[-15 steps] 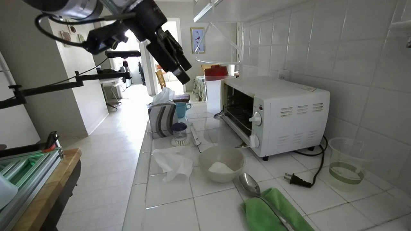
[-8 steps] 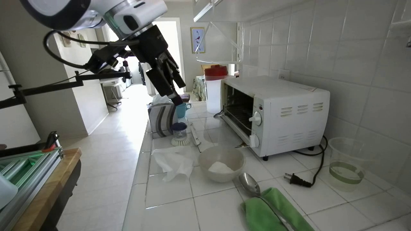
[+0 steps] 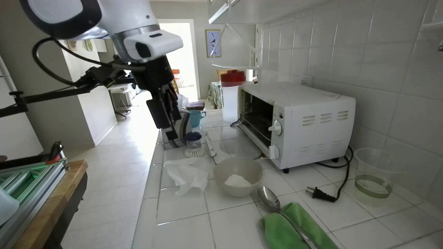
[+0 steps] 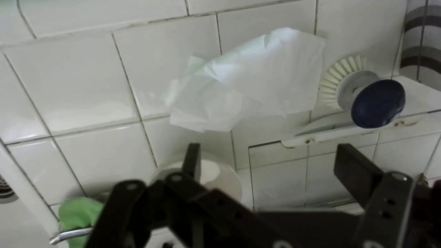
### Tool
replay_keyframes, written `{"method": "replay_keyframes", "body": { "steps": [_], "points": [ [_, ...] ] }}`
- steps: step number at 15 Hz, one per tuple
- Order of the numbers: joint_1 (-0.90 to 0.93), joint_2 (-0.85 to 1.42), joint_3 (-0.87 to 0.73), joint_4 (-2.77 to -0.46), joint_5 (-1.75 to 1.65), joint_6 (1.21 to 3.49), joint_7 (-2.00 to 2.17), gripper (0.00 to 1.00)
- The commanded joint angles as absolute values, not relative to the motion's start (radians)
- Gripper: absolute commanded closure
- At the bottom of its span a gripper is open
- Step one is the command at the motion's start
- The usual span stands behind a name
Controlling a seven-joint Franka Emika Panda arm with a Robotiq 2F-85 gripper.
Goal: Use the paper towel to clean the top of the grill
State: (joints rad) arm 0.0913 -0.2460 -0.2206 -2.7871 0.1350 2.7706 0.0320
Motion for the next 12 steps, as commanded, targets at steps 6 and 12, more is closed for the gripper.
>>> {"method": "replay_keyframes", "body": {
  "steps": [6,12],
  "points": [
    [0.084,-0.221,-0.192,-2.781,0.244,2.781,-0.061,0.0],
    [0.07,-0.142,-0.178,-2.788,0.297,2.775,-0.124,0.0]
  ]
}}
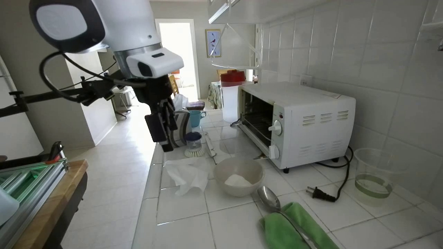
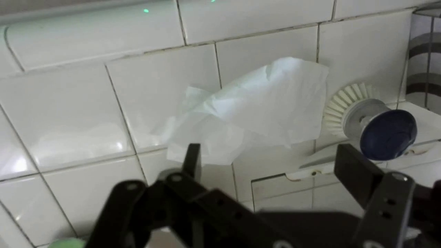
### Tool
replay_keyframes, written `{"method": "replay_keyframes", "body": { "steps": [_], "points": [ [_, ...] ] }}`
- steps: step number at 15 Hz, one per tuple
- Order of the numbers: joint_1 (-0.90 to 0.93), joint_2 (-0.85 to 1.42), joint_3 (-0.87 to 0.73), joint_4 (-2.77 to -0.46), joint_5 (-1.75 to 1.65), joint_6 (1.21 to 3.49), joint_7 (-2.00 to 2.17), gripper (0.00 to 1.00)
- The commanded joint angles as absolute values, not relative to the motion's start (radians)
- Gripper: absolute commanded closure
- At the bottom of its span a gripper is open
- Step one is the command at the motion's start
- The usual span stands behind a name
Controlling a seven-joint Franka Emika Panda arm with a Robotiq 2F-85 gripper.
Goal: Use the paper towel to clean the top of the grill
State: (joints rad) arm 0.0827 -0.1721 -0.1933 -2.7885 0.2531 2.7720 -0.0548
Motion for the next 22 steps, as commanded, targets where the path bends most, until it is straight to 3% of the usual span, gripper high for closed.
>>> {"method": "replay_keyframes", "body": {
  "steps": [1,18,21,22],
  "points": [
    [0.065,-0.126,-0.174,-2.786,0.291,2.776,-0.128,0.0],
    [0.035,0.047,-0.122,-2.763,0.259,2.924,-0.203,0.0],
    [0.034,0.057,-0.117,-2.763,0.26,2.924,-0.213,0.07],
    [0.034,0.06,-0.116,-2.764,0.259,2.924,-0.216,0.3]
  ]
}}
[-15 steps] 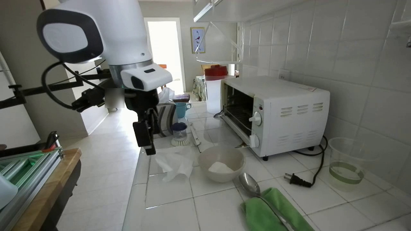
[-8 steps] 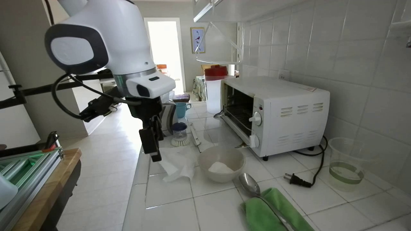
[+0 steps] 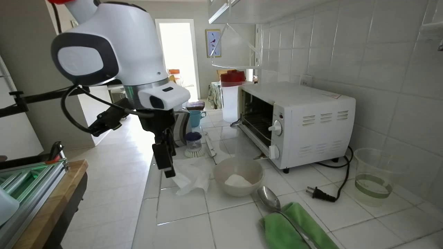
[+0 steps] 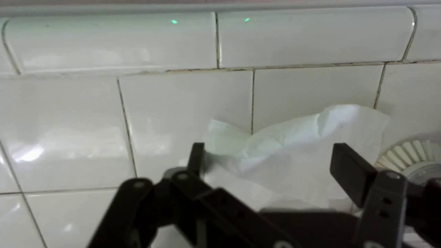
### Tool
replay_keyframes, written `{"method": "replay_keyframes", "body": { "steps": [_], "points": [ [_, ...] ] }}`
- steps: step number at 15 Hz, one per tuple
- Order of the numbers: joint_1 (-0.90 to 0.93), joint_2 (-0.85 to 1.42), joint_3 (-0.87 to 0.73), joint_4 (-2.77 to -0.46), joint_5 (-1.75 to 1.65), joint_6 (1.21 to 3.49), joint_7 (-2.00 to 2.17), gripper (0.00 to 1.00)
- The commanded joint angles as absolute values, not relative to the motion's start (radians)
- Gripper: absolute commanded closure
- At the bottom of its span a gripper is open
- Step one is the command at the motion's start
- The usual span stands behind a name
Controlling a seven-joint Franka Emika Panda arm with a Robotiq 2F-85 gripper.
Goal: Use the paper towel to clean the top of the grill
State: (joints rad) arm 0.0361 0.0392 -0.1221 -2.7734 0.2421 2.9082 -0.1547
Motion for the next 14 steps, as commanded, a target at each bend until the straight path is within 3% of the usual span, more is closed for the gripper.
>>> {"method": "replay_keyframes", "body": {
  "steps": [1,2,10,14],
  "points": [
    [0.034,0.062,-0.114,-2.764,0.259,2.924,-0.218,0.32],
    [0.033,0.065,-0.112,-2.764,0.256,2.924,-0.218,0.34],
    [0.03,0.074,-0.102,-2.763,0.259,2.923,-0.235,0.98],
    [0.004,-0.001,-0.067,-2.767,0.19,2.868,-0.198,1.0]
  ]
}}
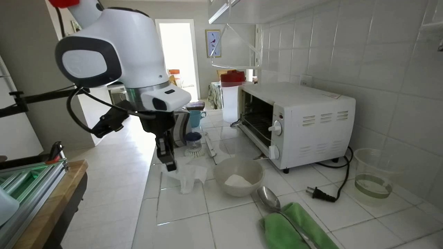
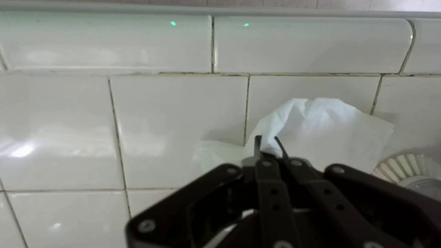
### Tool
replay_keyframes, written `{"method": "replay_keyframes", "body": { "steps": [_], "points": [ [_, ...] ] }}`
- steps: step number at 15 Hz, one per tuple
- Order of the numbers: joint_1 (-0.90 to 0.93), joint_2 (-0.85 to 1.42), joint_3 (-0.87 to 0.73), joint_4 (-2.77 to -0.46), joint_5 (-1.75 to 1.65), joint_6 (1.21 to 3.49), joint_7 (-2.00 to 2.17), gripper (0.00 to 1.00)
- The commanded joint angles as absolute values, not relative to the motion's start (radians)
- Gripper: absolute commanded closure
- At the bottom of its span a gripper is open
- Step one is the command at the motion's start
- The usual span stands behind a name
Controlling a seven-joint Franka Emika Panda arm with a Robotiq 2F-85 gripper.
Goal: Use the paper towel to clean the top of the grill
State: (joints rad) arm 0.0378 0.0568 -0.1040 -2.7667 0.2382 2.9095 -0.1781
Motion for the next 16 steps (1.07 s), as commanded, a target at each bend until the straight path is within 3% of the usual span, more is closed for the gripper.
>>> {"method": "replay_keyframes", "body": {
  "steps": [1,8,16],
  "points": [
    [0.007,-0.022,-0.06,-2.762,0.182,2.846,-0.203,1.0],
    [0.022,-0.125,-0.049,-2.72,0.177,2.506,-0.221,1.0],
    [-0.047,-0.313,-0.059,-2.709,-0.016,2.374,-0.176,1.0]
  ]
}}
